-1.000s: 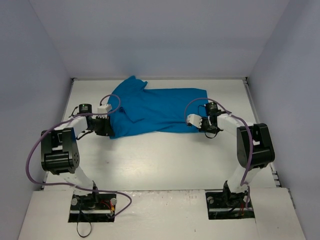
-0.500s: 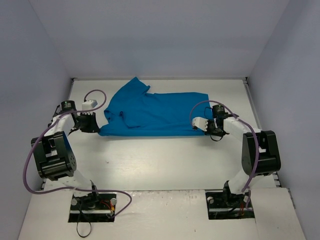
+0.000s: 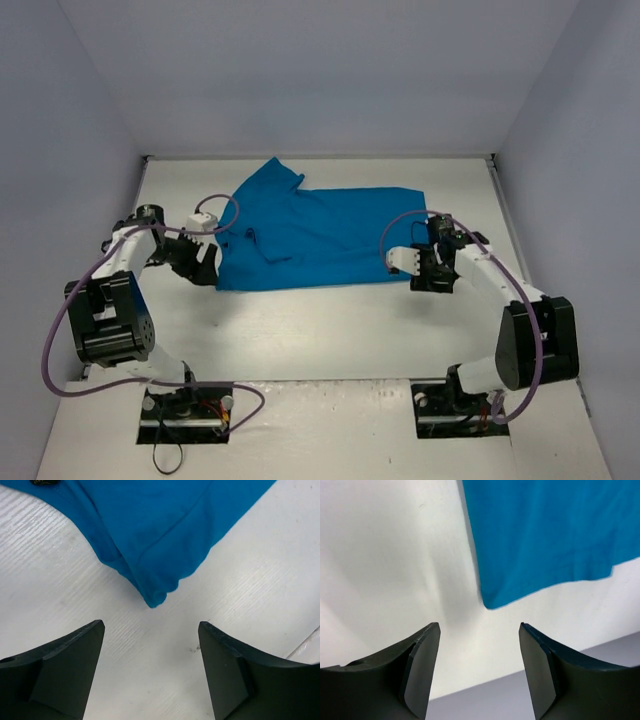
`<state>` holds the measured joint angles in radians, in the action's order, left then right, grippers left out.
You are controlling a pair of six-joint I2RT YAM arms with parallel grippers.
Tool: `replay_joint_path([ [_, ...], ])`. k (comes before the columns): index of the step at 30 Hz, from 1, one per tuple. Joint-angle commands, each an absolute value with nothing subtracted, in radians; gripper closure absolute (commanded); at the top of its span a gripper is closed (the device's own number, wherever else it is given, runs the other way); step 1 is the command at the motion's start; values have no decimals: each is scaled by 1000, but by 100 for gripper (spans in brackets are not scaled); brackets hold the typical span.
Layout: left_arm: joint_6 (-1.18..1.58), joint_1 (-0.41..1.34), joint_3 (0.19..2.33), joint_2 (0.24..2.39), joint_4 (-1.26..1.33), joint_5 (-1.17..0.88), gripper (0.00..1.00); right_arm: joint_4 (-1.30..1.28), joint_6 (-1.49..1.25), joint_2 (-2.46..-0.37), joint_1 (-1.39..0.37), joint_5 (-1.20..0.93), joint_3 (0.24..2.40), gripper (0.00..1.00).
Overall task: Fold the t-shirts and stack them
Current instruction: Fold the flattened tshirt in 1/3 of the way, then grap the side of the flattened tshirt furthest away from the robot with both arms
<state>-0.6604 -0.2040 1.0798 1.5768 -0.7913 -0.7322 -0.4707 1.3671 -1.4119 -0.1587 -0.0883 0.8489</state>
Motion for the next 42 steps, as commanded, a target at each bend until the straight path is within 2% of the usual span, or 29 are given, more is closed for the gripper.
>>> replay_joint_path([
  [1, -792, -209, 1120, 1464, -873, -768, 27, -568, 1300, -1299, -167, -188, 997, 37],
  [4, -730, -205, 1212, 1496, -865, -814, 27, -565, 1214, -1324, -166, -306, 1109, 46],
  [6, -643, -197, 1264, 1521, -816, -833, 27, -561, 1150, -1393, -166, -350, 1173, 59],
  [7, -593, -180, 1282, 1530, -800, -841, 29, -561, 1112, -1455, -164, -362, 1211, 70],
  [8, -542, -163, 1299, 1539, -785, -849, 32, -561, 1073, -1520, -163, -375, 1251, 82],
  [10, -425, -110, 1295, 1535, -710, -806, 39, -561, 1036, -1631, -162, -378, 1303, 94],
  [13, -181, -65, 1273, 1534, -463, -648, 52, -536, 987, -1795, -148, -392, 1375, 100],
  [16, -47, -30, 1367, 1639, -319, -546, 53, -530, 856, -1930, -99, -455, 1584, 100],
  [18, 38, -24, 1500, 1755, -303, -504, 45, -531, 777, -2027, -82, -485, 1747, 98],
  [19, 85, -18, 1615, 1799, -308, -478, 45, -532, 754, -2080, -66, -496, 1796, 91],
  [20, 102, -17, 1669, 1866, -311, -481, 43, -532, 727, -2103, -59, -507, 1863, 89],
  [24, 152, -17, 1901, 2080, -197, -519, 26, -532, 681, -2193, -51, -530, 2017, 77],
  [26, 180, -16, 1978, 2169, -103, -571, 21, -530, 671, -2205, -48, -537, 2047, 72],
  [31, 291, -9, 2189, 2387, 3, -630, 20, -516, 625, -2243, -10, -573, 2074, 54],
  [34, 338, 27, 2315, 2498, 90, -647, 20, -511, 556, -2297, 42, -618, 2119, 46],
  [38, 371, 59, 2528, 2659, 66, -661, 22, -510, 465, -2373, 98, -658, 2192, 43],
  [42, 352, 86, 2590, 2725, 64, -649, 22, -507, 462, -2401, 128, -665, 2205, 41],
])
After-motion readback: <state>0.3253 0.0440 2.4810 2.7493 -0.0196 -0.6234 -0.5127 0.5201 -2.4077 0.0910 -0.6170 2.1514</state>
